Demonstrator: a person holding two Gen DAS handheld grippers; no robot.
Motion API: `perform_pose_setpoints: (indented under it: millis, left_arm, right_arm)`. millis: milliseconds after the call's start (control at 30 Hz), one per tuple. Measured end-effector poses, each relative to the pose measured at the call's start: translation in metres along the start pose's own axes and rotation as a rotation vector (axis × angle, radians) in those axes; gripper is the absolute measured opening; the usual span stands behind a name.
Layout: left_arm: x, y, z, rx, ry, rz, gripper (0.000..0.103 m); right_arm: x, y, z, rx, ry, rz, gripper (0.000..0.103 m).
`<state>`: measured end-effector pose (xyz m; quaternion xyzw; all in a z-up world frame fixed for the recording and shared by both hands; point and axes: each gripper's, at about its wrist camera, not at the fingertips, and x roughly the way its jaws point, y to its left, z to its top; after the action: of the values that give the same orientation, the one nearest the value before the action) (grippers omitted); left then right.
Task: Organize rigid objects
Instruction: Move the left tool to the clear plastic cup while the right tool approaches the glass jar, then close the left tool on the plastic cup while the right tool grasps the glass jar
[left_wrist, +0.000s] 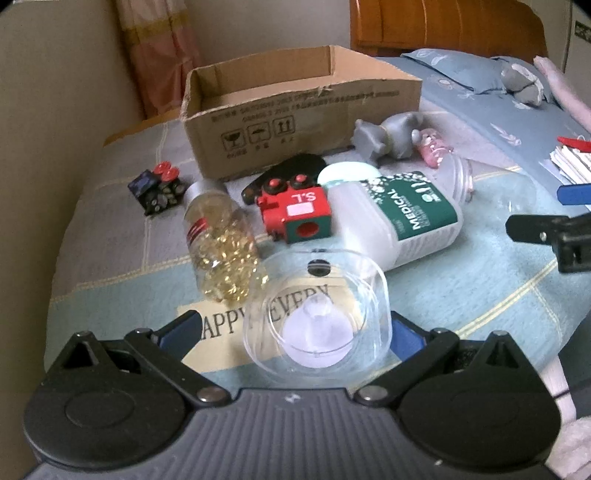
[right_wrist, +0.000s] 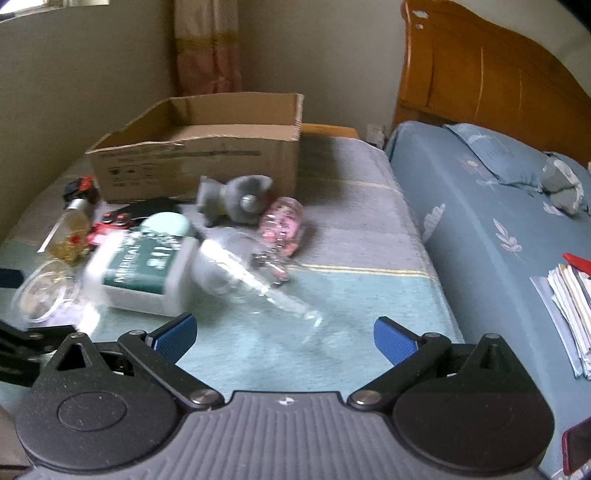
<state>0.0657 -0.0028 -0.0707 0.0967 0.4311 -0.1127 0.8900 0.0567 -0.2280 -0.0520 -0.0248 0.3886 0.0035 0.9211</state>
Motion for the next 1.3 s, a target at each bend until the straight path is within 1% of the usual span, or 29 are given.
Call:
perform_pose_setpoints:
  millis: [133,267,400,533,600,667,733,800,867,933,1167,1300]
  left_arm:
    - [-0.001,0.006,-0.002,0.001,0.009,0.006,0.102]
    - [-0.002,0.01,-0.003,0.012,0.009,0.003,0.102]
    - [-0.002,0.009,-0.003,0.044,-0.002,0.009,0.102]
    - [-0.001,0.005,-0.004,0.083,-0.012,0.006,0.102]
    - [0.0,0.004,-0.004,0.086,-0.016,-0.015,0.099]
    - [0.0,0.004,-0.004,0.079,-0.027,-0.046,0.096]
    - [0.001,0.004,-0.003,0.075,-0.038,-0.077,0.082]
    - [0.003,0.005,-0.003,0.07,-0.033,-0.087,0.076]
    - [0.003,0.007,-0.003,0.063,-0.034,-0.101,0.076]
    - [0.001,0.01,-0.005,0.052,-0.032,-0.11,0.076]
    - [-0.008,0.027,-0.018,0.016,-0.021,-0.087,0.076]
    - [-0.01,0.04,-0.023,-0.009,-0.016,-0.056,0.076]
  right_arm:
    - [0.012,-0.013,0.0,-0.003,0.028,-0.049,0.103]
    - [0.019,-0.028,0.0,0.012,0.042,-0.073,0.103]
    - [0.026,-0.044,0.002,0.025,0.052,-0.127,0.103]
    - [0.029,-0.055,0.005,0.048,0.056,-0.141,0.103]
    - [0.027,-0.054,0.006,0.049,0.051,-0.125,0.103]
    - [0.023,-0.053,0.007,0.052,0.045,-0.081,0.103]
    - [0.019,-0.05,0.009,0.062,0.036,-0.016,0.103]
    - [0.016,-0.048,0.011,0.076,0.024,0.05,0.103]
    - [0.013,-0.043,0.014,0.086,0.014,0.097,0.103]
    - [0.015,-0.039,0.019,0.089,0.016,0.12,0.103]
    - [0.029,-0.016,0.029,0.059,0.045,0.152,0.103]
    - [0.036,-0.003,0.033,0.038,0.059,0.139,0.103]
